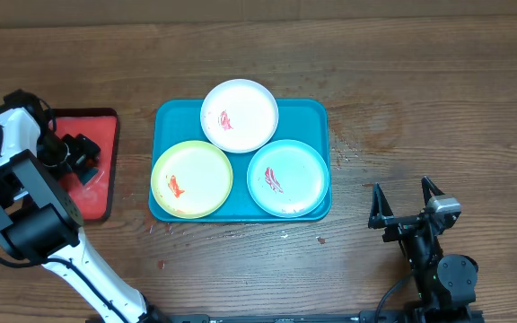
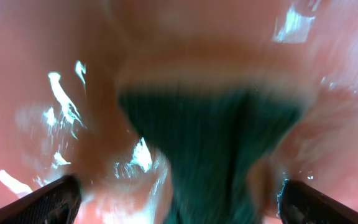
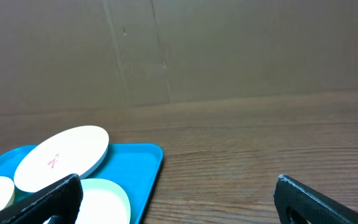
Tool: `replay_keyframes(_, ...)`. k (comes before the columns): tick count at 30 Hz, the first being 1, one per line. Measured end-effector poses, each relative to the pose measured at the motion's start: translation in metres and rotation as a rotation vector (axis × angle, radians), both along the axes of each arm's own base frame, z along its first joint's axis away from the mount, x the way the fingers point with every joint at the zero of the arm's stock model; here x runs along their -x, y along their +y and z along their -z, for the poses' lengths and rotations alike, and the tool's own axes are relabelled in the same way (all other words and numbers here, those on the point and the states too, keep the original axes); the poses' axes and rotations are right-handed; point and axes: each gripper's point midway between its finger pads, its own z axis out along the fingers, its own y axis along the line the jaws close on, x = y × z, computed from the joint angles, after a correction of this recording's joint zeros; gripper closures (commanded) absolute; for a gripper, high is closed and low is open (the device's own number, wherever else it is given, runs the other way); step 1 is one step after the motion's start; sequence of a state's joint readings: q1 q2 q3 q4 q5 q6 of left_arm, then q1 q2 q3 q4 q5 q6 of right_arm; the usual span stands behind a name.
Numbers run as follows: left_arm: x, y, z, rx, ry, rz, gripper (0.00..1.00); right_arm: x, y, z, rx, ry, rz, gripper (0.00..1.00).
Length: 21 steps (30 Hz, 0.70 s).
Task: Clean dirty plates on tray and stack at the side
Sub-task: 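Dip and rub the sponge in the basin water with the left gripper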
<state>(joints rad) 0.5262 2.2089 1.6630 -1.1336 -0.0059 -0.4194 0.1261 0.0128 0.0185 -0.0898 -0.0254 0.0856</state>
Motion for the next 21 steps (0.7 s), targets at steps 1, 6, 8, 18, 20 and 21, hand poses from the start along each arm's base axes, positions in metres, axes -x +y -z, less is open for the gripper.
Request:
replay_keyframes(1,0.001,-0.003,0.000,0.017,0.004,-0.005,0.21,0.000,0.000,0.000,0.000,0.001,0.000,0.00)
replay_keyframes(6,-0.002,-0.010,-0.001,0.056,-0.014,-0.006,0.96,0.000,0.000,0.000,0.000,0.000,0.000,0.00)
replay_keyframes(8,-0.003,-0.010,-0.001,0.057,-0.021,-0.005,0.96,0.000,0.000,0.000,0.000,0.000,0.000,0.00)
replay_keyframes(18,-0.015,0.011,0.001,-0.050,-0.060,0.002,0.00,0.000,0.000,0.000,0.001,0.000,0.000,0.00)
replay_keyframes(20,-0.016,0.015,0.001,-0.070,-0.062,0.003,0.02,0.000,0.000,0.000,0.001,0.000,0.000,0.00)
replay_keyframes(21,-0.016,0.016,0.001,-0.075,-0.062,0.003,0.21,0.000,0.000,0.000,0.000,0.000,0.000,0.00)
